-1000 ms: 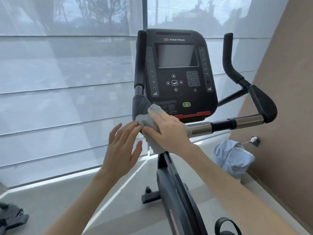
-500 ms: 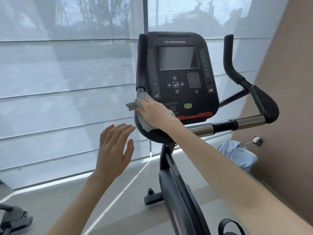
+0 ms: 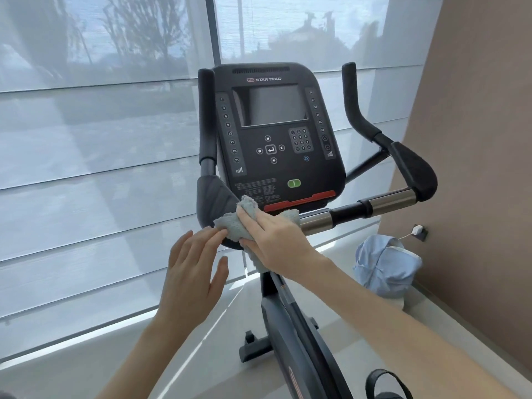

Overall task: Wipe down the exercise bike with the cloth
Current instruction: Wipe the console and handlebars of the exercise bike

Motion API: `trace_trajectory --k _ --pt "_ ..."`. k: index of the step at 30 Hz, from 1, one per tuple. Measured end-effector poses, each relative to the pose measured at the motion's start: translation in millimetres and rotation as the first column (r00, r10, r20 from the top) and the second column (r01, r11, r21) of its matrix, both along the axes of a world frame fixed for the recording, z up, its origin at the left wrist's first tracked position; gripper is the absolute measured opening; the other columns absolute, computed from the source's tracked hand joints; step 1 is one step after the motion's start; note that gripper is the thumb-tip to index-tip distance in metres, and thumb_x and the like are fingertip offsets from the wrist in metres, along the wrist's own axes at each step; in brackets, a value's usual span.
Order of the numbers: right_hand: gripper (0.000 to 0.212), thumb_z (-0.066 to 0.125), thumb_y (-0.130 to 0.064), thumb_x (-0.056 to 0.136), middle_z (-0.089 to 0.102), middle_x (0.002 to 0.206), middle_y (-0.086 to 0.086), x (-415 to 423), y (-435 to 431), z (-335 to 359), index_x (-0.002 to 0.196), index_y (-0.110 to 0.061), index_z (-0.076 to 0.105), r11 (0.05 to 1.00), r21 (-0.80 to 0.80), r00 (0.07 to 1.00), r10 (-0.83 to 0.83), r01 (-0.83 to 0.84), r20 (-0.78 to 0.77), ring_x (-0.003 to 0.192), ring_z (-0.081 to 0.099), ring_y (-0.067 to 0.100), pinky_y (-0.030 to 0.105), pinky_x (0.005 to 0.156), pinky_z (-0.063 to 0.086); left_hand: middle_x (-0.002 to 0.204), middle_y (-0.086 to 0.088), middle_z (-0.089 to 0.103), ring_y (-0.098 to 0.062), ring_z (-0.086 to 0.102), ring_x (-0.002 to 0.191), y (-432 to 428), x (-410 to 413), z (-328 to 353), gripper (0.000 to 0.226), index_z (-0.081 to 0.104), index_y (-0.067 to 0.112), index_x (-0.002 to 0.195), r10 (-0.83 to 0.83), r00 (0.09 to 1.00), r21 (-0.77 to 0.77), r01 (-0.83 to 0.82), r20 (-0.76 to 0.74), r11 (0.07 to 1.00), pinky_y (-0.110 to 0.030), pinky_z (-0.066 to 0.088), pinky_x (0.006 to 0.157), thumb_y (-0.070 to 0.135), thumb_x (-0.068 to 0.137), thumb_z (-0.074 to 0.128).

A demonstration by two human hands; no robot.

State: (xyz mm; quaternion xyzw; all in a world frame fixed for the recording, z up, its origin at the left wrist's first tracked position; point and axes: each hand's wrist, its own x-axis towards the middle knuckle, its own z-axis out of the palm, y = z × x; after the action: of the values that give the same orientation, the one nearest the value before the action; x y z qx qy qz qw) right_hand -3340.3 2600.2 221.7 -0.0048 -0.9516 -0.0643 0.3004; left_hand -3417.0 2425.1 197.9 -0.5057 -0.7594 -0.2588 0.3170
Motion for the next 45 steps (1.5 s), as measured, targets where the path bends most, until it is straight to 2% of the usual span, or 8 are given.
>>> trace_trajectory --k 4,8,13,18,25,30,39,45 --pt "0.045 0.037 -0.041 0.097 0.068 0.108 0.006 30 37 -3 0.122 -0.012 0.060 0.981 -0.167 0.994 -0.105 0.101 -0.018 0.099 0.060 0.025 0.034 0.091 0.042 0.136 -0.010 0.052 -0.022 0.044 0.129 22 10 3 0.045 0.053 0.003 0.129 0.004 1.000 -0.102 -0.006 -0.022 0.995 -0.041 0.025 0.113 0.026 0.094 0.039" --pt "0.048 0.030 -0.047 0.097 0.068 0.097 0.001 35 71 4 0.114 -0.014 0.060 0.953 -0.172 0.967 -0.241 0.251 0.078 0.093 0.060 0.023 0.034 0.086 0.042 0.130 -0.010 0.057 -0.024 0.052 0.123 34 10 4 0.045 0.056 0.002 0.126 0.034 0.999 -0.167 -0.040 -0.043 0.985 -0.044 0.027 0.111 0.028 0.095 0.038" --pt "0.061 0.019 -0.054 0.092 0.064 0.077 0.002 57 118 1 0.096 -0.014 0.063 0.904 -0.242 0.932 -0.362 0.351 0.000 0.076 0.058 0.024 0.033 0.077 0.037 0.126 -0.010 0.059 -0.025 0.054 0.119 37 10 2 0.044 0.058 0.002 0.125 0.044 0.998 -0.172 -0.052 -0.049 0.984 -0.043 0.029 0.110 0.028 0.094 0.038" --pt "0.045 0.031 -0.038 0.099 0.065 0.108 0.010 49 109 -16 0.123 -0.009 0.057 0.835 -0.346 0.884 -0.466 0.429 -0.027 0.107 0.053 0.028 0.043 0.110 0.019 0.126 -0.010 0.060 -0.024 0.054 0.119 36 10 4 0.044 0.058 0.001 0.124 0.035 0.999 -0.148 -0.038 -0.026 0.988 -0.041 0.027 0.111 0.023 0.093 0.037" --pt "0.039 0.036 -0.041 0.095 0.068 0.101 0.002 8 15 -18 0.108 -0.017 0.065 0.915 -0.264 0.935 -0.341 0.307 -0.096 0.099 0.058 0.022 0.047 0.106 0.029 0.131 -0.012 0.055 -0.024 0.047 0.125 35 8 -2 0.045 0.049 0.001 0.131 -0.030 0.999 -0.114 0.031 0.011 0.993 -0.038 0.023 0.114 0.020 0.092 0.035" --pt "0.040 0.037 -0.043 0.094 0.069 0.098 0.000 15 31 -21 0.104 -0.020 0.067 0.944 -0.246 0.948 -0.267 0.221 -0.172 0.098 0.060 0.020 0.040 0.103 0.033 0.130 -0.012 0.055 -0.025 0.047 0.126 36 6 -4 0.043 0.048 0.001 0.129 -0.034 0.999 -0.111 0.034 0.010 0.993 -0.039 0.021 0.115 0.020 0.093 0.035" --pt "0.045 0.028 -0.037 0.092 0.062 0.070 0.009 36 111 -12 0.072 -0.011 0.059 0.812 -0.438 0.864 -0.484 0.386 -0.136 0.074 0.056 0.030 0.041 0.095 0.034 0.133 -0.009 0.055 -0.025 0.046 0.129 34 8 -4 0.045 0.053 0.002 0.130 0.021 1.000 -0.174 -0.024 -0.023 0.984 -0.046 0.028 0.112 0.026 0.096 0.034" --pt "0.043 0.032 -0.040 0.093 0.068 0.086 0.004 6 36 -15 0.093 -0.015 0.067 0.883 -0.301 0.898 -0.415 0.360 -0.144 0.084 0.058 0.025 0.040 0.091 0.036 0.133 -0.011 0.054 -0.026 0.046 0.129 35 9 -7 0.046 0.053 0.000 0.129 0.011 0.999 -0.156 -0.017 -0.037 0.988 -0.048 0.028 0.111 0.025 0.096 0.034"
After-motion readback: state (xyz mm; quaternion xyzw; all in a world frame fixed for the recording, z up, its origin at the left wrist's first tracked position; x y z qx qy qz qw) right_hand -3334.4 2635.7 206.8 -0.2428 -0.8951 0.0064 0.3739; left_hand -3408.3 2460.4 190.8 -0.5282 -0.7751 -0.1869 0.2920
